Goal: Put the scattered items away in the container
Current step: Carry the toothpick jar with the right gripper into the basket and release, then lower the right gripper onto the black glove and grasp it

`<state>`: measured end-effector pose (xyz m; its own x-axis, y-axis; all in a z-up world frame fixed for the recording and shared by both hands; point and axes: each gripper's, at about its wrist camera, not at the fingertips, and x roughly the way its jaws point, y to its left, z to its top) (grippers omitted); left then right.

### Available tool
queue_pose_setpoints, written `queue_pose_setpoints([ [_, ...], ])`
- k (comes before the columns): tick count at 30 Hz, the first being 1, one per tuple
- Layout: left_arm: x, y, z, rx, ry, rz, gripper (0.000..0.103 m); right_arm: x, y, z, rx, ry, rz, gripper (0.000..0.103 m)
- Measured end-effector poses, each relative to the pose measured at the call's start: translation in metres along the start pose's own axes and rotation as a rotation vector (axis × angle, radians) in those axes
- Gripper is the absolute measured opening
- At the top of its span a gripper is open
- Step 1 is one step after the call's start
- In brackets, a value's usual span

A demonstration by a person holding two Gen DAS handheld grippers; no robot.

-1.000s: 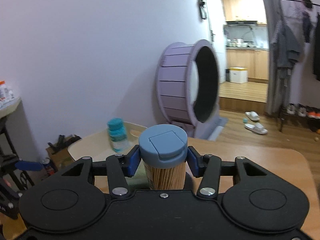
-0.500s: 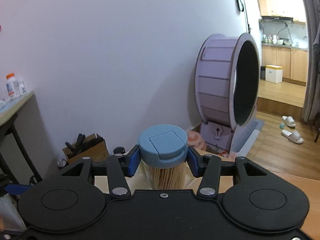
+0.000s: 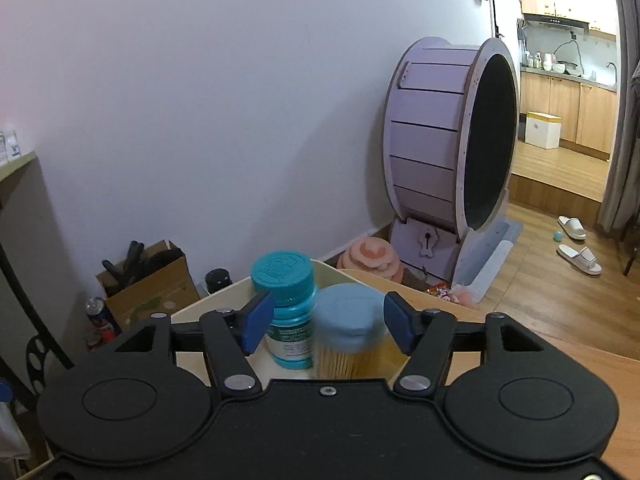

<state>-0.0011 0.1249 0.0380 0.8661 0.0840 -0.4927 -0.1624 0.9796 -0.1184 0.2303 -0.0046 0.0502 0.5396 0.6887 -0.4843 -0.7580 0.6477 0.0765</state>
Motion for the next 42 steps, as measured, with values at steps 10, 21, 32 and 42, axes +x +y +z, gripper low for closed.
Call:
queue_pose_setpoints([
  [10, -0.001, -0.006, -0.002, 0.011, 0.009, -0.042, 0.103, -0.066, -0.012, -0.010, -0.008, -0.038, -0.046, 0.068],
  [21, -0.002, -0.035, -0.013, 0.074, 0.026, -0.135, 0.103, -0.175, -0.030, -0.055, 0.035, -0.087, -0.142, 0.074],
  [32, 0.001, -0.066, -0.024, 0.126, 0.033, -0.237, 0.103, -0.196, -0.050, -0.120, 0.114, -0.021, -0.202, 0.075],
  [42, 0.007, -0.075, -0.031, 0.157, 0.055, -0.253, 0.103, -0.176, -0.065, -0.144, 0.139, 0.021, -0.100, 0.064],
])
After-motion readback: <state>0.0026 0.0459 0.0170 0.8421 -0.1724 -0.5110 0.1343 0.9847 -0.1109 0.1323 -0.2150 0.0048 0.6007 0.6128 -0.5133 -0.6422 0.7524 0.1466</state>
